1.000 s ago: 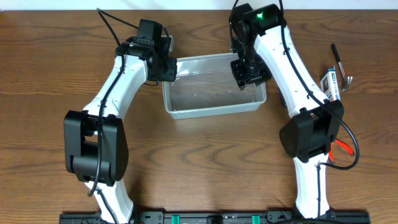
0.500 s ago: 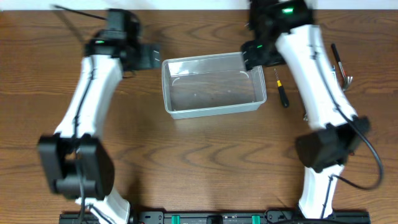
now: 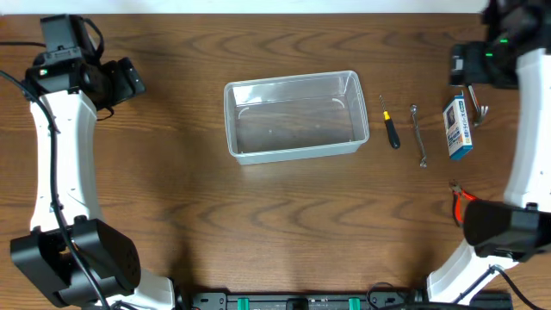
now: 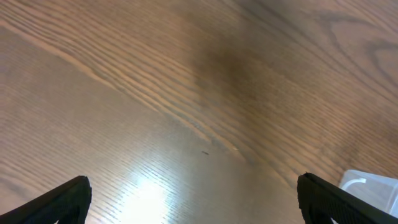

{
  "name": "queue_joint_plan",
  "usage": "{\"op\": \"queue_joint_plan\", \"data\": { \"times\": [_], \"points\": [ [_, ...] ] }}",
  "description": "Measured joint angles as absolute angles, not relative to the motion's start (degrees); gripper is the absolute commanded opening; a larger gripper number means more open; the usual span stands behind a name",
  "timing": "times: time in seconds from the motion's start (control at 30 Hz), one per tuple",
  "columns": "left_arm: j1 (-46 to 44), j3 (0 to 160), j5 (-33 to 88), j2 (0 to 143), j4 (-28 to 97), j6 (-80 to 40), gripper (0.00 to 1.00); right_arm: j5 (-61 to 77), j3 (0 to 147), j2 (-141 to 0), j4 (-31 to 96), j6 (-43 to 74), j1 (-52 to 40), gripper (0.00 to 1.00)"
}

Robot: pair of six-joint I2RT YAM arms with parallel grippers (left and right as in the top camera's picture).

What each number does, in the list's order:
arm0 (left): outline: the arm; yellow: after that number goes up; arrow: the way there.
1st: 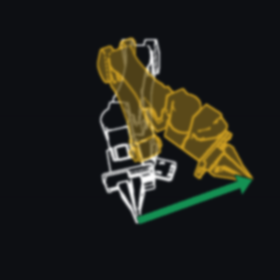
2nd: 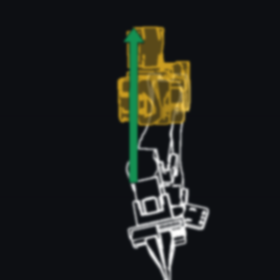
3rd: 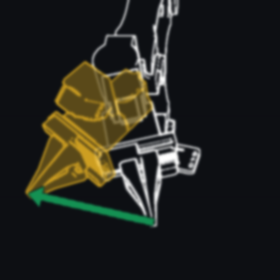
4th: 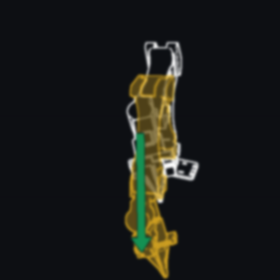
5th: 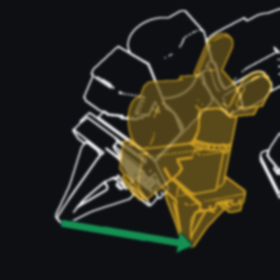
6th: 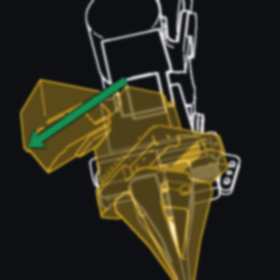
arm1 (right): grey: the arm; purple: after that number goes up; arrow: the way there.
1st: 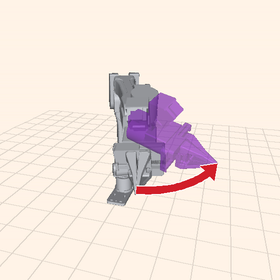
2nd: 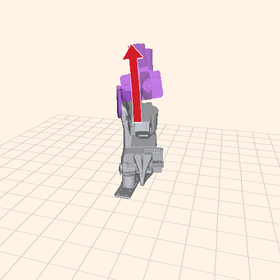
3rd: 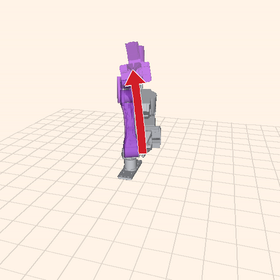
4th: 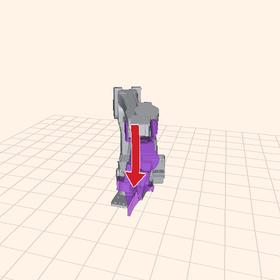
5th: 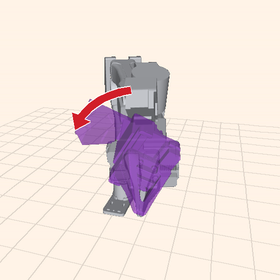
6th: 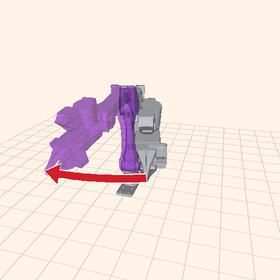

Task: Pack container
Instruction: 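Release the container and lift both grippers away, then grasp the blue-and-white screwdriver-set box with the right gripper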

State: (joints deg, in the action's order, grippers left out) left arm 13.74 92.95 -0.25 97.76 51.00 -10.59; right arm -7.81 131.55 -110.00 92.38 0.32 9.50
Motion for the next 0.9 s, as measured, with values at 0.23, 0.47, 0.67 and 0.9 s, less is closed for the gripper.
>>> {"op": "queue_joint_plan", "data": {
  "times": [0.23,0.47,0.67,0.9],
  "points": [
    [13.8,92.9,-0.3,97.8,51.0,-10.6,0.98,-2.7,129.7,-110.0,89.4,-6.3,18.3,0.87],
    [13.8,92.9,-0.3,97.8,51.0,-10.7,0.98,1.2,116.5,-110.0,80.6,-12.3,18.9,0.87],
    [13.8,92.9,-0.3,97.8,51.0,-10.7,0.98,2.1,104.3,-110.0,72.7,-14.2,18.7,0.85],
    [13.8,92.9,-0.3,97.8,51.0,-10.7,0.98,2.5,92.2,-110.0,63.4,-14.8,18.0,0.80]
  ]
}}
